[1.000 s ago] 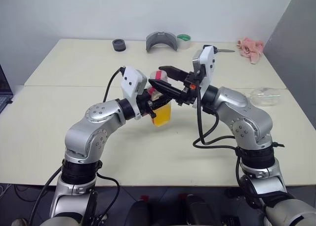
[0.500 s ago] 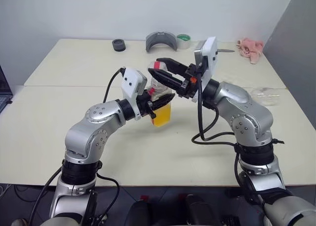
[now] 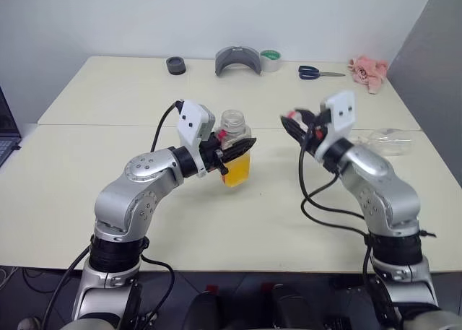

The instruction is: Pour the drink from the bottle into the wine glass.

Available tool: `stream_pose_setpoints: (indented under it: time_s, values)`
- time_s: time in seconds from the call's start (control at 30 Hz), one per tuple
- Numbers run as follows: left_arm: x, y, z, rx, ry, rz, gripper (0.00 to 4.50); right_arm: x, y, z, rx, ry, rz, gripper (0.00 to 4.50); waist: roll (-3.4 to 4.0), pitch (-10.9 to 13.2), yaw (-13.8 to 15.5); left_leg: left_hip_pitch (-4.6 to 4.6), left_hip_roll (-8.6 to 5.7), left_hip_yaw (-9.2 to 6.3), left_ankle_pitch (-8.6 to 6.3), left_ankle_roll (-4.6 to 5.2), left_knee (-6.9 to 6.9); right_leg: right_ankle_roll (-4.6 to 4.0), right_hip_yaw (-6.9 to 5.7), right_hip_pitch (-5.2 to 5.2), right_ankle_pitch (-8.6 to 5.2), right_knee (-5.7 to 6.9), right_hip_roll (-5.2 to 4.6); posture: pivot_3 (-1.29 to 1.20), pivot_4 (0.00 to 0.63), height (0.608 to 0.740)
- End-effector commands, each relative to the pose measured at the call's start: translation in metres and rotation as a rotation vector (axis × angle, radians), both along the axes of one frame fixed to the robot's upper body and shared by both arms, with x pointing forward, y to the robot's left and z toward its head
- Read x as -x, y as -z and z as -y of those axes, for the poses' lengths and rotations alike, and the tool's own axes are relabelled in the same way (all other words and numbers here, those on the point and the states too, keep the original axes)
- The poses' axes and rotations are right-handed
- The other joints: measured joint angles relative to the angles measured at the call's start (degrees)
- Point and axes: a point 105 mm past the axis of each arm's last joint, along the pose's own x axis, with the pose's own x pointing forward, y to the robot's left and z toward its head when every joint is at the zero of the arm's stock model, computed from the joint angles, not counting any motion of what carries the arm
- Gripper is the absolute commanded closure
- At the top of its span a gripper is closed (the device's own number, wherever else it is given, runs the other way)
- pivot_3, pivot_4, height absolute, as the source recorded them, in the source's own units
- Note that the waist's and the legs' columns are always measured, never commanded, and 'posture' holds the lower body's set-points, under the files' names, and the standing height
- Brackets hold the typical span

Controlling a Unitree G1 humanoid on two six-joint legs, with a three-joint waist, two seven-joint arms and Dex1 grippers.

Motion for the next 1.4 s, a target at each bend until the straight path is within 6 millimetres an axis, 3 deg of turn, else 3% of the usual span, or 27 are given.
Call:
stream_pose_setpoints:
  time_s: [0.03,0.33,0.5,0.57,0.77,1.1,1.23,1.4]
  values:
    - [0.006,-0.017,0.005,0.019,0.021,0.085,2.66,0.004,0.009,0.015,0.043,0.092,0.034,2.77,0.0,0.0,-0.02,0.01,-0.02,0.0,0.0,0.0,0.0,0.0,-0.01,0.01,0.0,-0.01,0.02,0.0,0.15,0.74]
    - [0.005,-0.02,0.006,0.016,0.029,0.089,2.66,-0.003,0.076,0.033,0.061,0.211,-0.123,2.77,0.0,0.0,-0.07,0.04,-0.09,0.02,0.0,0.0,0.01,0.01,0.0,0.03,-0.01,-0.01,0.08,0.0,0.15,0.74]
    - [0.004,-0.022,0.005,0.019,0.022,0.095,2.66,-0.004,0.092,0.033,0.006,0.228,-0.186,2.77,-0.01,-0.01,-0.07,0.05,-0.08,0.03,0.0,0.0,0.01,0.01,0.02,0.05,-0.01,-0.01,0.07,0.0,0.15,0.74]
    - [0.004,-0.022,0.005,0.017,0.022,0.094,2.66,-0.002,0.092,0.03,-0.019,0.204,-0.191,2.05,-0.01,-0.01,-0.07,0.07,-0.07,0.02,0.0,0.0,0.02,0.01,0.01,0.06,-0.01,0.0,0.07,0.0,0.15,0.74]
    - [0.004,-0.022,0.004,0.017,0.019,0.093,2.66,0.001,0.085,0.033,-0.009,0.185,-0.171,0.03,0.0,0.0,-0.03,0.05,-0.07,0.0,0.0,0.0,0.02,0.01,0.0,0.06,-0.01,0.0,0.07,0.0,0.15,0.74]
    - [0.002,-0.022,0.003,0.018,0.015,0.094,2.66,0.008,0.044,0.031,0.029,0.052,-0.066,0.01,-0.01,0.0,-0.01,0.06,-0.09,0.01,0.0,0.0,0.01,0.01,0.0,0.06,-0.01,0.0,0.07,0.0,0.15,0.74]
    - [0.0,-0.023,0.001,0.019,0.002,0.096,2.66,0.027,0.008,0.002,0.083,-0.272,0.038,0.01,-0.01,0.0,0.0,0.05,-0.16,0.0,0.0,0.0,0.02,0.01,0.0,0.07,-0.01,0.0,0.07,0.0,0.15,0.74]
    - [-0.002,-0.023,-0.001,0.018,-0.01,0.1,2.66,0.053,-0.019,-0.031,0.082,-0.616,0.081,0.01,-0.01,0.01,-0.05,0.07,-0.16,-0.06,-0.01,0.01,0.03,0.01,-0.04,0.08,-0.01,-0.01,0.18,0.0,0.15,0.74]
